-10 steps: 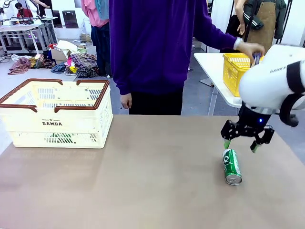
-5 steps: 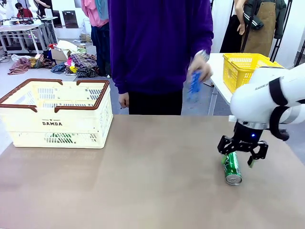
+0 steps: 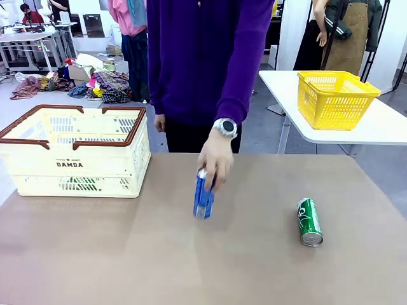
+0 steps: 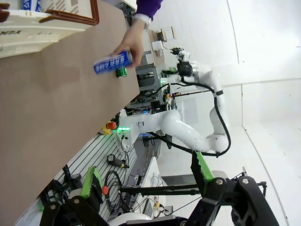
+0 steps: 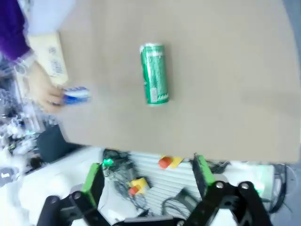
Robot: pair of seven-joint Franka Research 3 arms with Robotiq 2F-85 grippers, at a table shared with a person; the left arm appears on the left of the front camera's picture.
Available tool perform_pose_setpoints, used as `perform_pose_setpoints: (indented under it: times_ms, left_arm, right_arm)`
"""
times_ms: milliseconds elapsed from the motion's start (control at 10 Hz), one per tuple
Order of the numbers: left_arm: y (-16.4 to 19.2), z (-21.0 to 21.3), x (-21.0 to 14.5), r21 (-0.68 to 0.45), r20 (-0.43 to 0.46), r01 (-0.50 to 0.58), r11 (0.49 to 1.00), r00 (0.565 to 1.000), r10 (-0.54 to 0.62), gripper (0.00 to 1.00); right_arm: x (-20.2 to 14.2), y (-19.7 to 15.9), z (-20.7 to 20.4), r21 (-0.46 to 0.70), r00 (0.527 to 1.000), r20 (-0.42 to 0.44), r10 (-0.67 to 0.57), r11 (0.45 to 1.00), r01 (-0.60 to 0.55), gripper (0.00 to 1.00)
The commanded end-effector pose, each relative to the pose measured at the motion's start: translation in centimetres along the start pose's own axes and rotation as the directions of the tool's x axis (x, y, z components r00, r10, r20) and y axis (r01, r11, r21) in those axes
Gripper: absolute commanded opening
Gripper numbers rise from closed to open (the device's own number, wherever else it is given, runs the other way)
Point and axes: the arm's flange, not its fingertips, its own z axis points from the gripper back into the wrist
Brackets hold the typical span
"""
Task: Place the drinks into the Shopping basket.
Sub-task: Pick up one drink and place it into the Shopping basket.
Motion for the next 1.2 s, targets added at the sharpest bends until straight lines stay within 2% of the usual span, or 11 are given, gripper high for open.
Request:
perform_pose_setpoints:
  times_ms: [0,100,300,600,800,900,1100]
  left_arm:
    - [-0.1,-0.1,-0.3,0.000,-0.002,0.004,1.000,1.000,-0.004,1.00]
    - [-0.1,-0.1,-0.3,0.000,-0.002,0.004,1.000,1.000,-0.004,1.00]
    - [-0.1,-0.1,-0.3,0.000,-0.002,0.004,1.000,1.000,-0.004,1.00]
    - [-0.1,-0.1,-0.3,0.000,-0.002,0.004,1.000,1.000,-0.004,1.00]
    - [-0.1,-0.1,-0.3,0.000,-0.002,0.004,1.000,1.000,-0.004,1.00]
    - [-0.1,-0.1,-0.3,0.000,-0.002,0.004,1.000,1.000,-0.004,1.00]
    - [-0.1,-0.1,-0.3,0.000,-0.002,0.004,1.000,1.000,-0.004,1.00]
  right_arm:
    - [-2.8,-10.5,6.1,0.236,0.997,0.036,-0.069,0.970,0.059,1.00]
    - [-3.5,-12.8,5.8,0.302,0.996,0.060,-0.065,0.952,0.044,1.00]
    - [-4.4,-14.5,5.0,0.315,0.989,0.108,-0.097,0.947,0.059,1.00]
    - [-3.6,-12.7,4.0,0.271,0.991,0.113,-0.066,0.962,0.034,1.00]
    - [-0.5,-7.8,1.1,0.114,0.993,0.112,-0.045,0.993,0.033,1.00]
    - [2.0,-3.3,-2.0,-0.002,0.998,0.056,0.017,1.000,-0.017,1.00]
    - [5.9,5.1,-9.7,-0.210,0.982,-0.134,0.131,0.965,-0.157,1.00]
